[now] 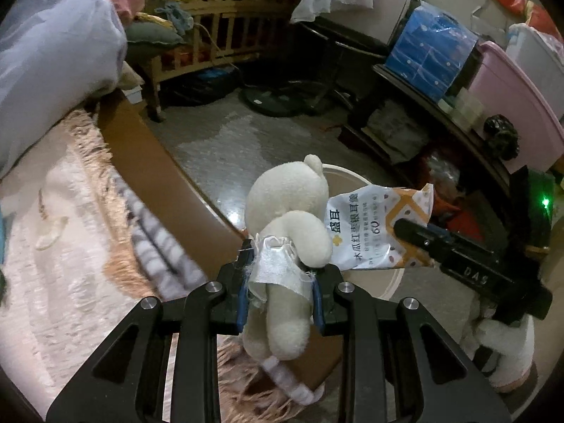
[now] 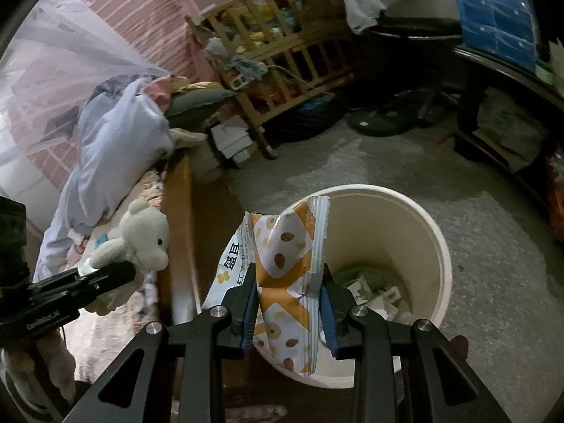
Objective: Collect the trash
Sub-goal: 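Open both tools to drop the snack bag and bear into the bucket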
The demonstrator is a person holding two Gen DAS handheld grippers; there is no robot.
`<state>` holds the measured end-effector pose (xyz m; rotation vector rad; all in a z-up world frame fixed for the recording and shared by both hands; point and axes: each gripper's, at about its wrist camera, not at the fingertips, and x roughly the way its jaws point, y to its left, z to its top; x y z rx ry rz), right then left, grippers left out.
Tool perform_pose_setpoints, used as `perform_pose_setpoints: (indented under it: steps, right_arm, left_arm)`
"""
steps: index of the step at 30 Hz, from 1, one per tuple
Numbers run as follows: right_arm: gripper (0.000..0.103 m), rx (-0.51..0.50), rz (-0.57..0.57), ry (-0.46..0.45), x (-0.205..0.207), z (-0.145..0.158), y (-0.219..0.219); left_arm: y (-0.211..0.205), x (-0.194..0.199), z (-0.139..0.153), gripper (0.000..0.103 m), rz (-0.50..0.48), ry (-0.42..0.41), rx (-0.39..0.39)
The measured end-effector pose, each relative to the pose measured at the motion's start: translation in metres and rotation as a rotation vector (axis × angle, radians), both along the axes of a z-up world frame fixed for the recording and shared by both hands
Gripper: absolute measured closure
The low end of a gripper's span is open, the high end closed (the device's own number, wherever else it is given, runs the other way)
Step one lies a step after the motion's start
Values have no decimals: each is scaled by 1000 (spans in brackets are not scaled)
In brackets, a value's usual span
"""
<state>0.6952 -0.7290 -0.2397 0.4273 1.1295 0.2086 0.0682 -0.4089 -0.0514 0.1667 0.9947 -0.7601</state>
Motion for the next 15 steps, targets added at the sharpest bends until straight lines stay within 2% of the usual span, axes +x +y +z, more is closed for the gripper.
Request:
perform_pose_setpoints:
  steps: [8,11,13,15]
  right_arm:
    - [73,-36,-35,21,1,-14,-10]
    - [71,-43,-41,23,2,-16,-10]
    - [59,-66,-56,31,4,-17,-9]
    - [58,-72,-65,36,4,-19,-10]
  left_arm:
    - [-17,3,-11,77,-9,27,-13]
    - [-20,5,-14,73,-14,46,-36]
    - [-21,6,-15,64,-19,59,-49]
    - [-21,5,-14,56,-24,59,-63]
